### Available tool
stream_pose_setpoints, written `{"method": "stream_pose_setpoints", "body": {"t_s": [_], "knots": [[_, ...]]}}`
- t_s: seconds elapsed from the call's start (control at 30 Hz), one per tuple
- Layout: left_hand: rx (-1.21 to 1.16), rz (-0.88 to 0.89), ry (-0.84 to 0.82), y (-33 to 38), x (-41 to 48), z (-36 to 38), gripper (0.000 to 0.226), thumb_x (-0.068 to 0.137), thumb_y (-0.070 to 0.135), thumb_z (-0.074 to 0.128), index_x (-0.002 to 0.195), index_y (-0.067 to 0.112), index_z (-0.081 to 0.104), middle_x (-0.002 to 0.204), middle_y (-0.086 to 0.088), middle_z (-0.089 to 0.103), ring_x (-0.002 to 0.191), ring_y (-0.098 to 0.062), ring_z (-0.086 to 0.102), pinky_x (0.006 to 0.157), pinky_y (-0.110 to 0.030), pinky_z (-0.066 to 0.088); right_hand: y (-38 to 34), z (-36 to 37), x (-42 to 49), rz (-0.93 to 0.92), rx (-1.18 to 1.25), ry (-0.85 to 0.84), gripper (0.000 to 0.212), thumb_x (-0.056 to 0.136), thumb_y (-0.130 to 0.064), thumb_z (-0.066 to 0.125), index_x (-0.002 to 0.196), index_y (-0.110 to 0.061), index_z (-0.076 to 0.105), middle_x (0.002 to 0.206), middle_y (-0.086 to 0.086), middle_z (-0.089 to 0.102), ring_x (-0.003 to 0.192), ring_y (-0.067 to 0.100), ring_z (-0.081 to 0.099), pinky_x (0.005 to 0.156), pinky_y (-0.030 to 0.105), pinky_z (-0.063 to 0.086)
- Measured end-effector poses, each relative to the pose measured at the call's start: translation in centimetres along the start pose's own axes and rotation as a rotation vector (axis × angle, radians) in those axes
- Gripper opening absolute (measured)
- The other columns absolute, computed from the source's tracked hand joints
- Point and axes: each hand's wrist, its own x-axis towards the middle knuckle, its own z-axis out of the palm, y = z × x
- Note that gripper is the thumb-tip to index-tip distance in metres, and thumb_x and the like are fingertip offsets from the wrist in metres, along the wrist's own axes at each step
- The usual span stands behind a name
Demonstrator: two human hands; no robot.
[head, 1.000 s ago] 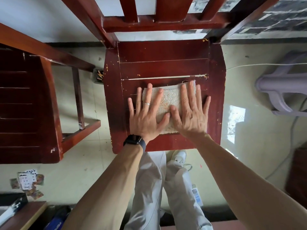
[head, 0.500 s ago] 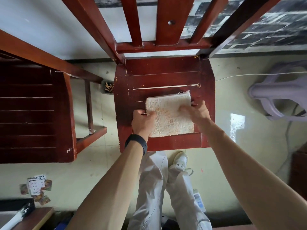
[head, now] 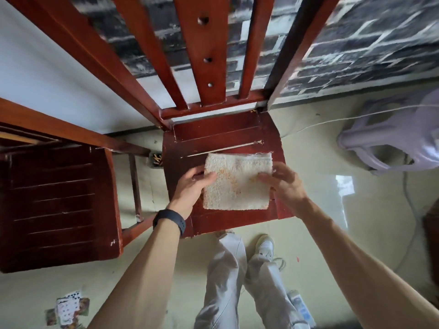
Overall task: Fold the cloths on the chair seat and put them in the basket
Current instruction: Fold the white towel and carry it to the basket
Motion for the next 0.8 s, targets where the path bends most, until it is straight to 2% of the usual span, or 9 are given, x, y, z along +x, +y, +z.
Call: {"method": "stream_pose_setpoints", "body": {"t_s": [0.07,0.17,0.33,0.47,0.6,0.63,0.7,0.73,0.8], "knots": [[0.007,-0.007,-0.081,2.8,-2.6,0.7,0.032,0.083,0.029,0.078,0.113,0.024,0.071,0.108,0.012,0.074,0.110,-0.004,0.062,0.101,-0.031,0.042,-2.8,-1.1,-3.2,-0.025,0.043,0.030,0.027,0.080,-0.025,0.083,0.104,-0.020,0.072,0.107,0.019,0.072,0.096,0.039,0.072,0.080,0.051,0.061],[0.031,0.045,-0.174,8.1,-7.3,2.5,0.070,0.067,0.048,0.086,0.130,0.028,0.064,0.130,0.010,0.066,0.128,-0.013,0.054,0.116,-0.045,0.031,-8.0,-3.6,-8.6,-0.077,0.086,0.032,0.040,0.074,-0.041,0.082,0.110,-0.031,0.069,0.106,0.014,0.073,0.097,0.033,0.073,0.082,0.052,0.061],[0.050,0.171,-0.316,18.2,-16.7,7.6,0.068,0.062,0.037,0.090,0.125,0.029,0.066,0.122,0.005,0.071,0.118,-0.017,0.064,0.105,-0.046,0.045,-16.1,-9.4,-18.8,-0.234,0.183,0.099,0.029,0.091,-0.024,0.073,0.117,-0.032,0.064,0.102,0.019,0.069,0.098,0.028,0.072,0.067,0.040,0.060],[0.170,0.275,-0.442,23.9,-23.9,13.0,0.067,0.060,0.043,0.091,0.121,0.033,0.067,0.123,0.004,0.070,0.118,-0.021,0.063,0.101,-0.055,0.048,-20.1,-15.1,-27.2,-0.353,0.239,0.205,0.037,0.090,-0.025,0.074,0.124,-0.033,0.063,0.108,0.017,0.070,0.098,0.024,0.073,0.074,0.045,0.063],[0.234,0.358,-0.509,26.8,-30.3,20.3,0.099,0.050,0.050,0.096,0.138,0.030,0.053,0.135,0.000,0.062,0.125,-0.026,0.058,0.105,-0.056,0.044,-21.4,-21.8,-35.5,-0.473,0.301,0.330,0.036,0.089,-0.026,0.075,0.122,-0.033,0.064,0.102,0.009,0.075,0.091,0.021,0.075,0.065,0.037,0.060],[0.261,0.386,-0.550,27.0,-32.4,22.6,0.089,0.055,0.048,0.095,0.133,0.030,0.056,0.133,-0.002,0.064,0.122,-0.027,0.059,0.103,-0.055,0.046,-21.2,-23.6,-37.4,-0.496,0.321,0.370,0.034,0.089,-0.025,0.075,0.121,-0.032,0.065,0.099,0.008,0.075,0.087,0.020,0.076,0.062,0.034,0.060],[0.321,0.454,-0.602,27.2,-37.1,27.0,0.044,0.076,0.032,0.085,0.113,0.032,0.060,0.117,-0.004,0.068,0.106,-0.023,0.063,0.091,-0.044,0.052,-20.5,-27.3,-41.4,-0.541,0.355,0.447,0.034,0.088,-0.022,0.077,0.120,-0.030,0.066,0.098,0.009,0.076,0.090,0.023,0.075,0.070,0.041,0.062],[0.342,0.479,-0.631,27.0,-39.1,29.1,0.035,0.083,0.024,0.079,0.111,0.033,0.059,0.109,-0.001,0.068,0.099,-0.019,0.063,0.083,-0.037,0.052,-19.8,-29.2,-43.1,-0.564,0.367,0.474,0.035,0.087,-0.023,0.078,0.120,-0.030,0.067,0.101,0.014,0.075,0.096,0.029,0.074,0.078,0.048,0.062],[0.399,0.519,-0.689,26.4,-42.5,33.5,0.039,0.086,0.020,0.075,0.120,0.029,0.059,0.110,-0.005,0.070,0.102,-0.024,0.064,0.087,-0.041,0.052,-18.3,-32.8,-46.7,-0.603,0.389,0.541,0.036,0.087,-0.023,0.078,0.121,-0.029,0.067,0.100,0.016,0.075,0.098,0.033,0.073,0.076,0.049,0.061]]}}
